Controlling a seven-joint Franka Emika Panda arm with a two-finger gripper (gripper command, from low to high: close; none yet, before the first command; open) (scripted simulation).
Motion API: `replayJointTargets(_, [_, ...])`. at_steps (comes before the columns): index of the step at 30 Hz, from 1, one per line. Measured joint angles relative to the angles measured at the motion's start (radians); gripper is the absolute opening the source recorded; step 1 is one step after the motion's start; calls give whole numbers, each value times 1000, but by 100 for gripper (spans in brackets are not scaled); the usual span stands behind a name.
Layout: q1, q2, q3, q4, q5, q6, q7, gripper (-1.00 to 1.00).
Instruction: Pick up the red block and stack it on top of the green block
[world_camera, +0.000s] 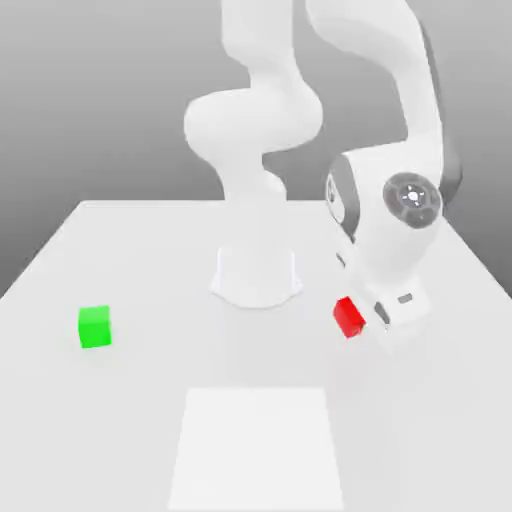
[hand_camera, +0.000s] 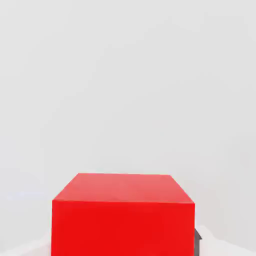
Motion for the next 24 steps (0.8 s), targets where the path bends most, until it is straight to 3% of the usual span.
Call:
replayJointTargets(13, [113,198,116,154,128,-426,238,-100])
replayJointTargets(24, [200,363,168,269,272,-574,598,-100])
